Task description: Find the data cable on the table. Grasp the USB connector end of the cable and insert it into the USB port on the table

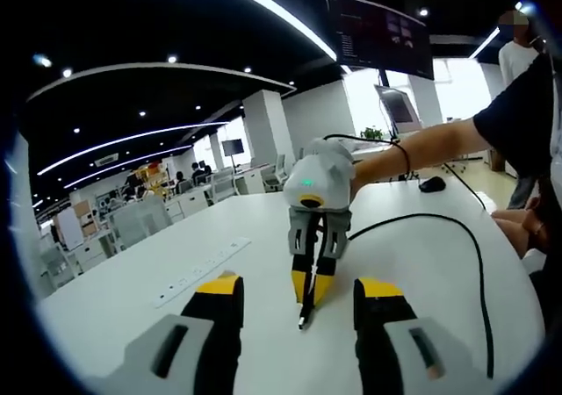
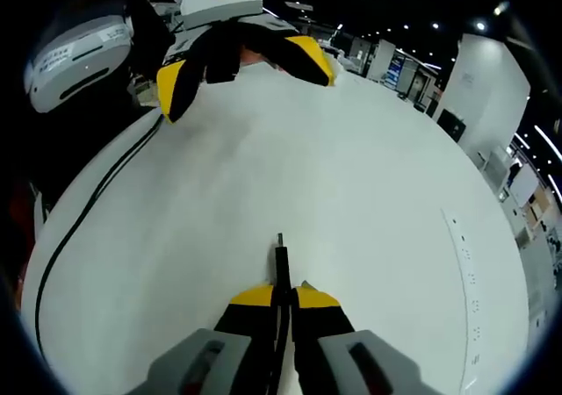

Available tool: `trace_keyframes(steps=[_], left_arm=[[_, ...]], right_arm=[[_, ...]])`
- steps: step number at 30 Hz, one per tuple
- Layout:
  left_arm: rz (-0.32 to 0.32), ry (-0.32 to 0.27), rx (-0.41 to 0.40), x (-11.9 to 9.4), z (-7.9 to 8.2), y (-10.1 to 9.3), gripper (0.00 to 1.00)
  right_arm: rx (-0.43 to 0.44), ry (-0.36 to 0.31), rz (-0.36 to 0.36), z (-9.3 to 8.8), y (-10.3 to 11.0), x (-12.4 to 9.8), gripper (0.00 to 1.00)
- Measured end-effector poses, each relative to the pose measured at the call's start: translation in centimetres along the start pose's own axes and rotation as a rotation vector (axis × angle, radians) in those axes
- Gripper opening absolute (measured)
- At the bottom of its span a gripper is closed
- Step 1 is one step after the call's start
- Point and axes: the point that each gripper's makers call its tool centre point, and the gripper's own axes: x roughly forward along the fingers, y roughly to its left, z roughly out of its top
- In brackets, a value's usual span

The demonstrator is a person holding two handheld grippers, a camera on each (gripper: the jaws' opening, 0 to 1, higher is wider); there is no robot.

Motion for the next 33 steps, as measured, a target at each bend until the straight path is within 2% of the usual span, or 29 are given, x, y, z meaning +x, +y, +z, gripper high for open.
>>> trace_keyframes(steps=[9,16,24,33], left_arm=[[0.000,0.014,0.051,0.3,-0.1,0.4,0.44],[0.001,-0.014,0.081,0.9,0.8,0.6,0.38],[-0.028,0.028,0.158,1.9,0.5,0.2,0.36],[-0.095,0.077,0.189,3.0,0.6,-0.4,0.32]], right_arm=[[0.005,0.024,-0.020,0.0,-0.2,-0.8,0.07],[0.011,0.033,-0.042,0.6,-0.2,-2.1,0.07],[0.002,0.059,-0.066,0.9,-0.2,-3.6,0.07],[-0.031,0.112,-0.094,1.8,-0.2,-5.2,0.07]])
